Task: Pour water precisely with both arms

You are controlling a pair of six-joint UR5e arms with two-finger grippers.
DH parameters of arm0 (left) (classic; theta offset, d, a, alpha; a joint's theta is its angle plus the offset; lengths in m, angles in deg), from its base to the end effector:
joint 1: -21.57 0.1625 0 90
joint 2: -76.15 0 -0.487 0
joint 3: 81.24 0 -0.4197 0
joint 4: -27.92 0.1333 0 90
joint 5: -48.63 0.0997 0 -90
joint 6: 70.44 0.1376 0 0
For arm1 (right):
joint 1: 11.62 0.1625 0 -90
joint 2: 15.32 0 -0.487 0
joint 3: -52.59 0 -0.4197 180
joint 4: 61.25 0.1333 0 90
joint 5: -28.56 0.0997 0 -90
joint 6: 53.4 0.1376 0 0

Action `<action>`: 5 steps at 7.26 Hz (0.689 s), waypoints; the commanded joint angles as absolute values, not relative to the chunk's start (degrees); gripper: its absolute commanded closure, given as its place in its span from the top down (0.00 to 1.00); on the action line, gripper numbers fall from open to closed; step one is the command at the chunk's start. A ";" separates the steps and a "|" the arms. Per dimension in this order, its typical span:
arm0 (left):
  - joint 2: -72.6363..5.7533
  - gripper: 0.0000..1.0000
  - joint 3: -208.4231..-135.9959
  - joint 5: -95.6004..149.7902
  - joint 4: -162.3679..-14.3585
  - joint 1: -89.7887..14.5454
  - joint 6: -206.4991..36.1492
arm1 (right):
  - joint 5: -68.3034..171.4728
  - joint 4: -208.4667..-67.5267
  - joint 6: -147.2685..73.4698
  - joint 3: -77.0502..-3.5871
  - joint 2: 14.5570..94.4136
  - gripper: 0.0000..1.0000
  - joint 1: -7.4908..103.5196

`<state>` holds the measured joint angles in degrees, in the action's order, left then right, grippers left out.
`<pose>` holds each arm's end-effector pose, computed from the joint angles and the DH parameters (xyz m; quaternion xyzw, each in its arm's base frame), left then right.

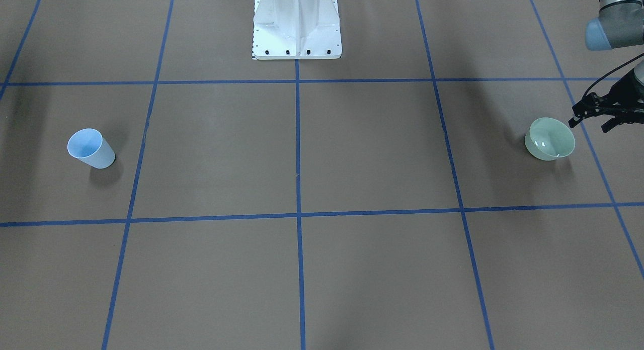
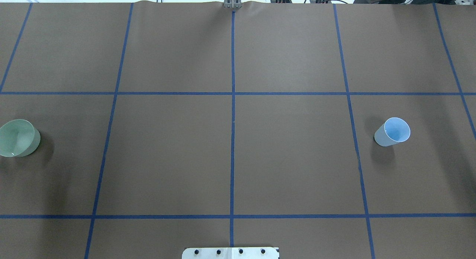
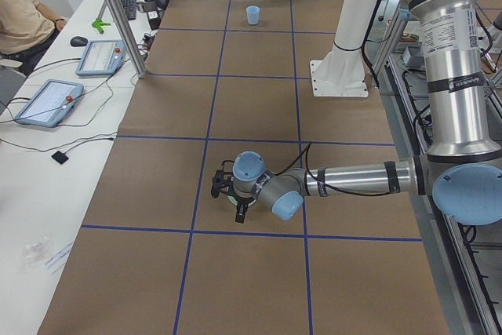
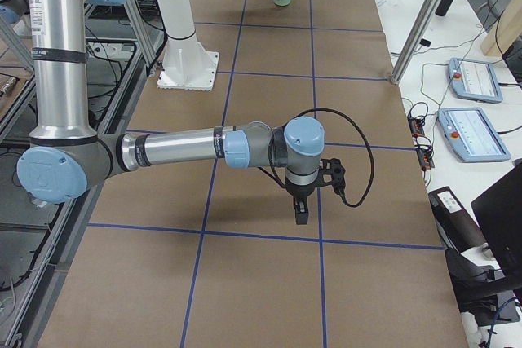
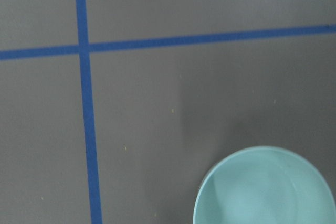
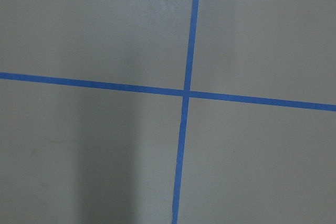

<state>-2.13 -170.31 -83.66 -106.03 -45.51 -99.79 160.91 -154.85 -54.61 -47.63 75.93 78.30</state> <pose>0.1372 -0.4291 0.7664 0.0729 0.4227 0.0468 0.9021 0.0399 -0.5128 0.6759 0.0472 -0.3604 -0.0274 0.9312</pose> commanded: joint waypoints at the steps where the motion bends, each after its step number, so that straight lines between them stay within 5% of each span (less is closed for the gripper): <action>1: -3.73 0.95 -167.13 -83.56 -106.56 -44.78 -99.54 | 160.93 -154.85 -54.54 -47.69 75.91 1.00 78.21; 3: -4.27 0.71 -166.85 -83.91 -106.56 -44.70 -100.06 | 160.93 -154.85 -54.54 -47.78 75.91 1.00 78.21; 5: -5.84 0.61 -166.58 -84.09 -106.21 -44.61 -100.24 | 160.93 -154.85 -54.54 -47.70 75.91 1.00 78.21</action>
<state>-4.91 -166.82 -83.99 -106.40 -44.66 -100.09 160.92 -154.89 -54.54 -47.75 75.91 78.22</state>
